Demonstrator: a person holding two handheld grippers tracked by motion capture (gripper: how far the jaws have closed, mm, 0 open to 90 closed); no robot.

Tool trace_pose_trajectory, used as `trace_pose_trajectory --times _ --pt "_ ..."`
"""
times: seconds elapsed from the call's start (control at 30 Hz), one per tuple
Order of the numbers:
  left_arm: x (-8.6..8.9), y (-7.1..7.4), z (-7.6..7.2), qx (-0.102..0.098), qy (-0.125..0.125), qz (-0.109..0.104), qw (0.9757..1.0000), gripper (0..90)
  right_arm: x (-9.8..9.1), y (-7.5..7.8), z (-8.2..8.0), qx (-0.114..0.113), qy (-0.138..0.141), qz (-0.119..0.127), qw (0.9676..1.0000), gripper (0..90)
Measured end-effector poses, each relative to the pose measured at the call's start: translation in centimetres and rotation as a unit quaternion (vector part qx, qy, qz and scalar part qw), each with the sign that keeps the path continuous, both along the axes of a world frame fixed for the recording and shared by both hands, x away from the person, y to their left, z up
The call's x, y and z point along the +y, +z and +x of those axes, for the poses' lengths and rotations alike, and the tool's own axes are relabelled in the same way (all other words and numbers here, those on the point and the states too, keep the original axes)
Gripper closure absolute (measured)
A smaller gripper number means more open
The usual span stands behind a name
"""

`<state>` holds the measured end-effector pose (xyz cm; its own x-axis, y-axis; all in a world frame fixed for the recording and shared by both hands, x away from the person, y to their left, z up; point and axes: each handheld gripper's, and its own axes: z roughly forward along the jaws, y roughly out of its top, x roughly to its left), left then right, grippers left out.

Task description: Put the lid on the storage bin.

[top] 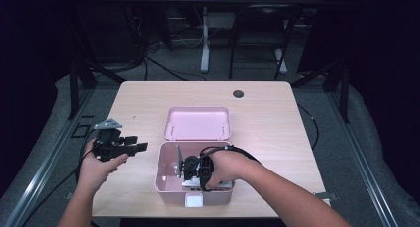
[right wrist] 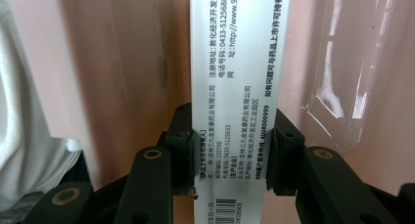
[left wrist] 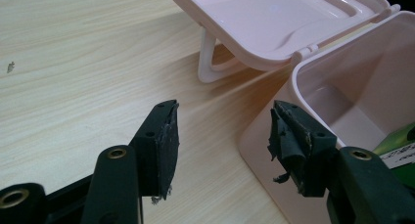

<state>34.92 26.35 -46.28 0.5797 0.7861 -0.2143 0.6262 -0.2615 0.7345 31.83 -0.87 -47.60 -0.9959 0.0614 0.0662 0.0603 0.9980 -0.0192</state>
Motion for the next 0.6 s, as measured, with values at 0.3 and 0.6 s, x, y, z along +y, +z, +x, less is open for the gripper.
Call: trace_pose_trajectory --times 0.3,0.6 --pt "-0.01 0.00 -0.02 0.001 -0.001 0.000 1.0000 44.0 0.00 -0.19 0.18 0.004 0.000 0.000 1.0000 61.5" --pt "0.01 0.02 -0.03 -0.002 0.001 -0.001 1.0000 44.0 -0.02 -0.41 0.46 0.011 -0.002 0.001 0.9999 61.4"
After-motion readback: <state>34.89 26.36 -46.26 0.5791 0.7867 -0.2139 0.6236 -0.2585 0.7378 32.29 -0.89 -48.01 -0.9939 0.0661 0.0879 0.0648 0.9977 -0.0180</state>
